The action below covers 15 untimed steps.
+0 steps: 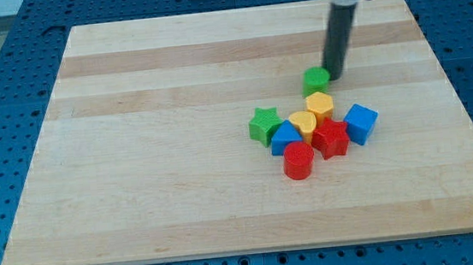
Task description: Move your arm towards center
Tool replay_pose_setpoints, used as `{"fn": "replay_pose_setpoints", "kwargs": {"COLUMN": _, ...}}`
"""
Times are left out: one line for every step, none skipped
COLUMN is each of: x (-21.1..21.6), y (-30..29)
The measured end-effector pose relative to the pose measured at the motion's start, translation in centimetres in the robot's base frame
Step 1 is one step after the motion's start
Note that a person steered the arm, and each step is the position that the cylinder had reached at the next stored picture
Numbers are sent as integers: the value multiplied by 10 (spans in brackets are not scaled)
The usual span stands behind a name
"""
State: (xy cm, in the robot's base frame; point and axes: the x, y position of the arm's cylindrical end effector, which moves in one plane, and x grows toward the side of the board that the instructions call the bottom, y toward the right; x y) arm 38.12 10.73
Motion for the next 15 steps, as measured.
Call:
{"fn": "replay_pose_setpoints", "kwargs": {"x": 13, "y": -46}}
{"fn": "replay_pose_setpoints", "kwargs": {"x": -4, "y": -45}}
{"fn": "replay_pose_setpoints", "kwargs": {"x": -41, "y": -47}}
{"fn": "replay_pose_setpoints", "kwargs": {"x": -45, "y": -82}}
{"fn": "replay_pose_setpoints", "kwargs": {"x": -34, "y": -96}}
{"fn": "replay_pose_setpoints", "kwargs": {"x": -25, "y": -96}}
{"fn": "replay_pose_setpoints", "kwargs": {"x": -15, "y": -96}}
{"fn": "replay_pose_setpoints", "kwargs": {"x": -5, "y": -96}}
{"fn": "replay_pose_setpoints", "kwargs": {"x": 11, "y": -96}}
{"fn": "replay_pose_setpoints", "kwargs": {"x": 24, "y": -97}}
{"fn": "replay_pose_setpoints", "kwargs": {"x": 32, "y": -97}}
{"fn": "replay_pose_setpoints", "kwargs": {"x": 39, "y": -97}}
{"fn": "replay_pose_setpoints", "kwargs": {"x": 45, "y": -97}}
{"fn": "replay_pose_setpoints", "kwargs": {"x": 29, "y": -97}}
{"fn": "replay_pose_setpoints", "kwargs": {"x": 5, "y": -96}}
